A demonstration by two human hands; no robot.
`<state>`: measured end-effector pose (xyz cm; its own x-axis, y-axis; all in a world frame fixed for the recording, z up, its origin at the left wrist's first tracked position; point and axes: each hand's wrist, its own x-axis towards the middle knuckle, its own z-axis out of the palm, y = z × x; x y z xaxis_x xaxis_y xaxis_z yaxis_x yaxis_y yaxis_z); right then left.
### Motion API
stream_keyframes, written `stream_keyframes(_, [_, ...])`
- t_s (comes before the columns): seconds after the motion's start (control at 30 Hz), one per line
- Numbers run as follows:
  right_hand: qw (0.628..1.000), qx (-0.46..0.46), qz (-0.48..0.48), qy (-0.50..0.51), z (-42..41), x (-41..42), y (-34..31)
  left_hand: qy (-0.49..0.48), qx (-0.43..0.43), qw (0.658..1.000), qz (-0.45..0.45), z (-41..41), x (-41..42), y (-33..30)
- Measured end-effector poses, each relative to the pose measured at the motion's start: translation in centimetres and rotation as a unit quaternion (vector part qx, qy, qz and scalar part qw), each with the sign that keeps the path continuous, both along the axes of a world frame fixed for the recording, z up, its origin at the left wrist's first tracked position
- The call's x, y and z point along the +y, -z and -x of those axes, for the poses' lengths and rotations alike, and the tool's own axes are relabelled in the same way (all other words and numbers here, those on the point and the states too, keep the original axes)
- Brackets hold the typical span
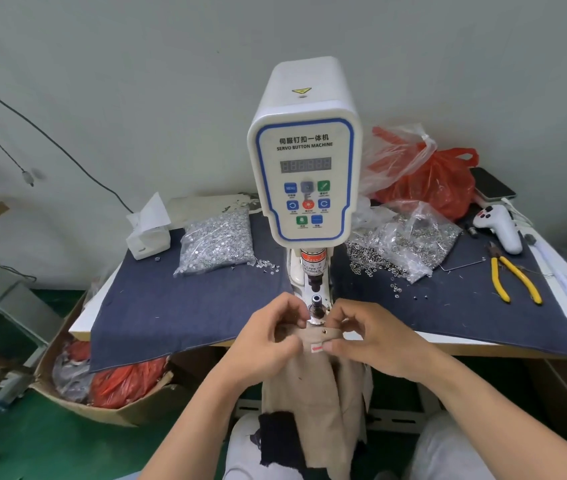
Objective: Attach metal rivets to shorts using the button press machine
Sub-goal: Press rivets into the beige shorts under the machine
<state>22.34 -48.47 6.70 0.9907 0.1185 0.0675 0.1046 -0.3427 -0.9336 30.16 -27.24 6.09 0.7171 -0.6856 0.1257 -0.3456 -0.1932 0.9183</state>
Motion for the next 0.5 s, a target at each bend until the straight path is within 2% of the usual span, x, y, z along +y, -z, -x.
stream_keyframes(0.13, [0.994,0.032,-0.099,-0.046,0.4,-0.6,-0.4,0.026,-0.102,0.991,-0.083,-0.3,0.2,-0.2])
stream_keyframes(0.33, [0.997,0.021,0.051,-0.053,0.0,-1.7,-0.6,-0.010,0.025,0.998,0.053,0.3,0.3,0.2])
stream_keyframes(0.43, [0.999,-0.021,0.028,-0.041,0.1,-1.6,-0.7,-0.017,0.033,0.997,0.071,0.5,0.2,0.9])
stream_keyframes(0.5, [0.998,-0.050,-0.043,-0.022,0.1,-1.4,-0.8,-0.011,0.074,0.991,0.111,0.8,0.1,1.0])
